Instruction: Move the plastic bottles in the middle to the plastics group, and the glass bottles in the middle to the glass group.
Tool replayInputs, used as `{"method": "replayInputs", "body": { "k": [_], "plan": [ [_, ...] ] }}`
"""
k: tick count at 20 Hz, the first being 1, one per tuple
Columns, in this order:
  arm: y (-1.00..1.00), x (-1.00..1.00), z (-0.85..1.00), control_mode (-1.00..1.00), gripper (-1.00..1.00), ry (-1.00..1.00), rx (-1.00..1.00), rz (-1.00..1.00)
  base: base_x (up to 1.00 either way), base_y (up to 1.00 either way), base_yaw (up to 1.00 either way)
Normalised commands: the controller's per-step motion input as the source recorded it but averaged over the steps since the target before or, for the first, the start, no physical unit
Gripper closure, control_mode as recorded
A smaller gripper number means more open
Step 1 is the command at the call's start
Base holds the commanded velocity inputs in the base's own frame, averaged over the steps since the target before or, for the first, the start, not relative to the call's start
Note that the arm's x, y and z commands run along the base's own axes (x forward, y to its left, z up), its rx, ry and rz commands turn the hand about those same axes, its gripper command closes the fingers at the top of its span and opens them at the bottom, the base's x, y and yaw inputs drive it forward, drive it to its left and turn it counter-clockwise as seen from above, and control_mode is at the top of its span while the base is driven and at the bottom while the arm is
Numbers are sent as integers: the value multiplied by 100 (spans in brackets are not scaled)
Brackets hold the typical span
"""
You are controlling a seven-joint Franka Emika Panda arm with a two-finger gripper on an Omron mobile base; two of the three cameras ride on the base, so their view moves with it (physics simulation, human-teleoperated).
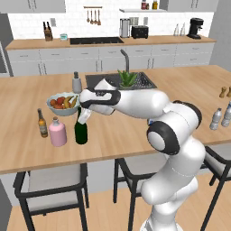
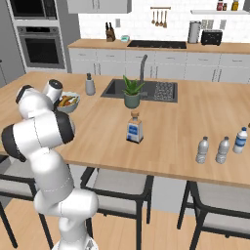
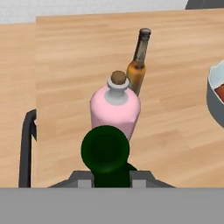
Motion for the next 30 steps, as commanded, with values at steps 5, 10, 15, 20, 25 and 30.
{"method": "replayInputs", "body": {
  "k": [5,10,15,20,25,30],
  "plan": [
    [0,0,-20,-100,100,0,0,0,0,0,0],
    [0,0,-19,-100,100,-1,0,0,0,0,0],
    [8,23,4,-100,100,-5,-1,1,0,0,0],
    [22,32,21,-100,100,-6,0,3,0,0,0],
    [14,37,1,-100,100,-4,-2,1,0,0,0],
    [1,18,-13,-100,100,0,-1,0,0,0,0]
  ]
}}
